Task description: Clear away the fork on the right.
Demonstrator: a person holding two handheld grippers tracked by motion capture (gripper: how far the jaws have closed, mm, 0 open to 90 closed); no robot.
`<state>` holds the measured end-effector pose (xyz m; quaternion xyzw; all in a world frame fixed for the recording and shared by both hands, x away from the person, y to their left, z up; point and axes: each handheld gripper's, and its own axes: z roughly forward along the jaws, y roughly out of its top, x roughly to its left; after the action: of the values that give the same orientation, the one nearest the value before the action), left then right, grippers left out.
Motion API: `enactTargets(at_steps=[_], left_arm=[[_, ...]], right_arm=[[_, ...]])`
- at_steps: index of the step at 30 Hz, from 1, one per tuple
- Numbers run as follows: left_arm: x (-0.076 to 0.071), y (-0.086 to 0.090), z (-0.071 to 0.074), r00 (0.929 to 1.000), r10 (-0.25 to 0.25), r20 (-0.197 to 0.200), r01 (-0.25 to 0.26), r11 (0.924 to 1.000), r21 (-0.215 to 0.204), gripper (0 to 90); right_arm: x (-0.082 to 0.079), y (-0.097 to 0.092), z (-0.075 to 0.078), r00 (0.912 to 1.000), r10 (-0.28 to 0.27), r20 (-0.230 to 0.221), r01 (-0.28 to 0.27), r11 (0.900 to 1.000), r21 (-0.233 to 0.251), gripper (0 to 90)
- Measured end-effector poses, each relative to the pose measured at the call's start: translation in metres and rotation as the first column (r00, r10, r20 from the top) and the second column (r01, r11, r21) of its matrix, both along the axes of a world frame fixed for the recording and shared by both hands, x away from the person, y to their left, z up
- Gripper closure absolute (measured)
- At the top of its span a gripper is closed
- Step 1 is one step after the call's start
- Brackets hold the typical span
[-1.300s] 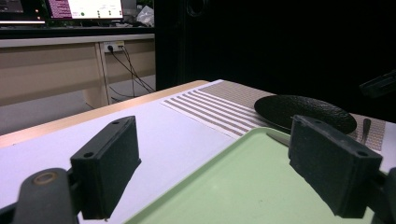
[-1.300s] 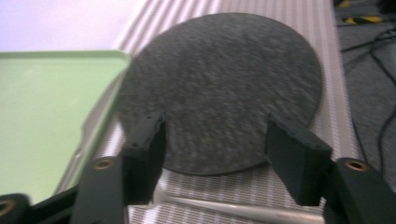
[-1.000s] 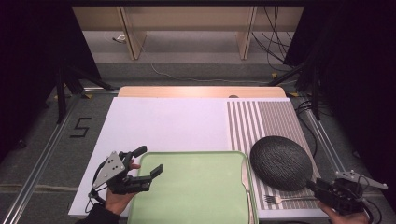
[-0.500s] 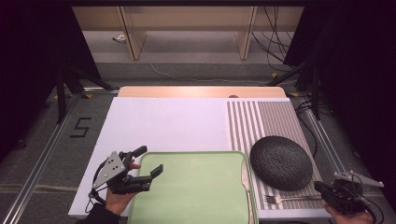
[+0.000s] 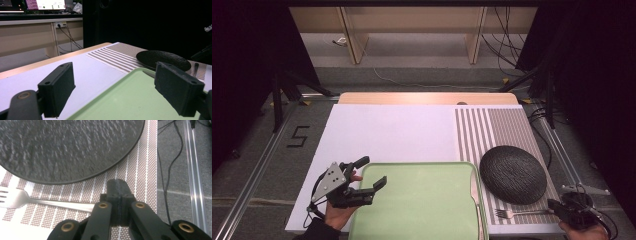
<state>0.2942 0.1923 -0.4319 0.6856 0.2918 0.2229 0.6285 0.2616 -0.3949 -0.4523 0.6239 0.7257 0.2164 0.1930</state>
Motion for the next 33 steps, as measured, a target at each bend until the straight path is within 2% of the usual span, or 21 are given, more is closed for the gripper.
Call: enactTargets(at_steps=[5, 10, 19, 23, 33], left_arm=[[0.0001, 0.0001, 0.0, 1.0, -0.001, -0.001, 0.001, 1.0, 0.001, 16.2], [0.0001, -0.0001, -0.0001, 1.0, -0.002, -0.001, 0.002, 1.0, 0.001, 16.2], [-0.0001, 0.0, 0.0001, 1.0, -0.002, 0.0, 0.002, 1.0, 0.001, 16.3], [-0.0002, 0.0001, 0.0001, 1.0, -0.002, 0.0, 0.002, 1.0, 0.001, 16.3], [-0.0002, 0.0001, 0.0001, 1.0, -0.001, 0.001, 0.001, 1.0, -0.001, 16.2]], right_arm=[[0.0034, -0.0011, -0.0062, 0.999, 0.012, -0.043, -0.012, 0.9999, -0.004, 90.0], [0.0057, -0.0008, -0.0105, 0.9976, 0.018, -0.067, -0.018, 0.9998, -0.001, 90.0], [0.0064, -0.0002, -0.0101, 0.9964, 0.026, -0.081, -0.026, 0.9997, -0.003, 90.0], [0.0066, -0.0007, -0.0108, 0.9949, 0.024, -0.098, -0.024, 0.9997, 0.007, 90.0], [0.0032, -0.0013, -0.007, 0.9876, 0.036, -0.153, -0.037, 0.9993, -0.002, 90.0]])
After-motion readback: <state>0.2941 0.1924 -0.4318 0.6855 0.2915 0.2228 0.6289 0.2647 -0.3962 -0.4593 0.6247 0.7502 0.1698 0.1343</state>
